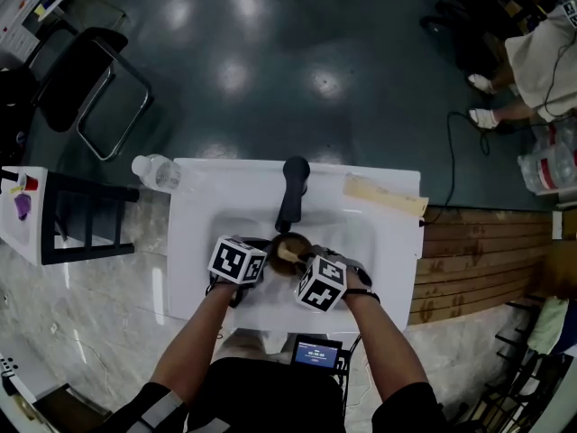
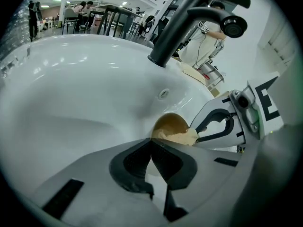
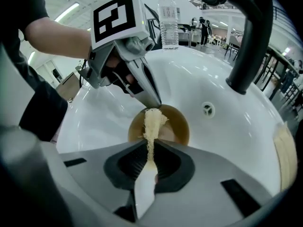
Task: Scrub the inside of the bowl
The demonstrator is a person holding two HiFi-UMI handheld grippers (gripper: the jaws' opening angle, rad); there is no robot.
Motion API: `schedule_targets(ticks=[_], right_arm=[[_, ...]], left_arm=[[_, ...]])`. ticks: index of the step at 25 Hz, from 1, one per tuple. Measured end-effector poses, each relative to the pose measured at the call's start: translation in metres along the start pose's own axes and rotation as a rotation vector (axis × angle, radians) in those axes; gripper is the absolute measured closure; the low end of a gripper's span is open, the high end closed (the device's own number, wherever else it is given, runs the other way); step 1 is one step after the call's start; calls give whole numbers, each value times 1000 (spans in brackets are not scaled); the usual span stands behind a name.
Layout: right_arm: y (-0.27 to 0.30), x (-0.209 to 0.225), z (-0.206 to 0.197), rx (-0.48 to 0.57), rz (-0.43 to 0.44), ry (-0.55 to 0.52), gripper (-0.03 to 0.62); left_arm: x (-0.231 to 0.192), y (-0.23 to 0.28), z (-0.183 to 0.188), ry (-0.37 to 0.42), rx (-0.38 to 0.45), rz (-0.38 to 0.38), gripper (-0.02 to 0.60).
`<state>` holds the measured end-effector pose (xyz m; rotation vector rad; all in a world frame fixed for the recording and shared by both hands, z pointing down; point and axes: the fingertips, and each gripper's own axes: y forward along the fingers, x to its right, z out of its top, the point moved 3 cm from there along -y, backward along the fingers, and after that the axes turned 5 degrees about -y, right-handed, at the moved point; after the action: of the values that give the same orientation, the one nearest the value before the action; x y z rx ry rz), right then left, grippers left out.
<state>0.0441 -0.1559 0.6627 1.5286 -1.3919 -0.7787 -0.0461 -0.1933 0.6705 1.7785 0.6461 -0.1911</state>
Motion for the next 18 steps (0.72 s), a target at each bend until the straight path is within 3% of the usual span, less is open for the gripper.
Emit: schedule_targets(ticks=[18], right_arm=[[-7,44,8,-9,-327,-128,555]], left_arm=[[10,-4,0,44,-29,-15,572]])
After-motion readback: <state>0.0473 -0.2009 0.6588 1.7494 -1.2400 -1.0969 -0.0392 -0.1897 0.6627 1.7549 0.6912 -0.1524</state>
